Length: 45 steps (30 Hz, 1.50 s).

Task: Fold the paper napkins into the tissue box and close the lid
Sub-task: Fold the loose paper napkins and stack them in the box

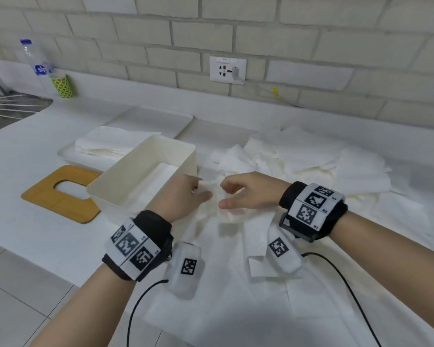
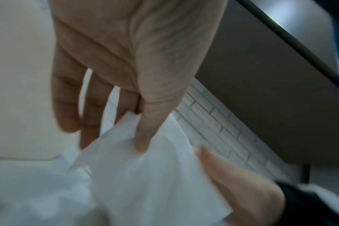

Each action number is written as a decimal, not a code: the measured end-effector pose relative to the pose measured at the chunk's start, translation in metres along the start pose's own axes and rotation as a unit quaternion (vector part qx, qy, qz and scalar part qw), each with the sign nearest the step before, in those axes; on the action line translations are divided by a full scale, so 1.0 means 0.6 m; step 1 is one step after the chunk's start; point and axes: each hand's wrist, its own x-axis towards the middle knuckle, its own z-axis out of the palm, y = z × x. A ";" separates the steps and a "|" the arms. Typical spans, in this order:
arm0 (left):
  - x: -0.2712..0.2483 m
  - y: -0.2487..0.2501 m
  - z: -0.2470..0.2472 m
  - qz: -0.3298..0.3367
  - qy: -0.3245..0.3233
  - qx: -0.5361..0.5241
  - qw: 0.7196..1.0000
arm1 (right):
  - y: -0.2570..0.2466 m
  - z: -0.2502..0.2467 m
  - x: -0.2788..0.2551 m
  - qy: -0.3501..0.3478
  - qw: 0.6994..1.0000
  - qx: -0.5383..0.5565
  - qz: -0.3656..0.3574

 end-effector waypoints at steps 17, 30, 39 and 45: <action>0.047 0.088 0.020 0.086 0.202 -0.346 0.912 | 0.042 -0.060 -0.052 0.263 0.921 0.285 -0.044; 0.051 0.147 0.018 0.110 0.214 -0.406 0.882 | 0.019 -0.071 -0.089 0.359 0.871 0.317 -0.109; 0.053 0.139 0.022 0.084 0.172 -0.476 0.858 | 0.034 -0.058 -0.101 0.333 0.872 0.357 -0.032; 0.045 0.139 0.032 0.106 0.103 -0.479 0.865 | 0.036 -0.059 -0.105 0.353 0.852 0.381 -0.064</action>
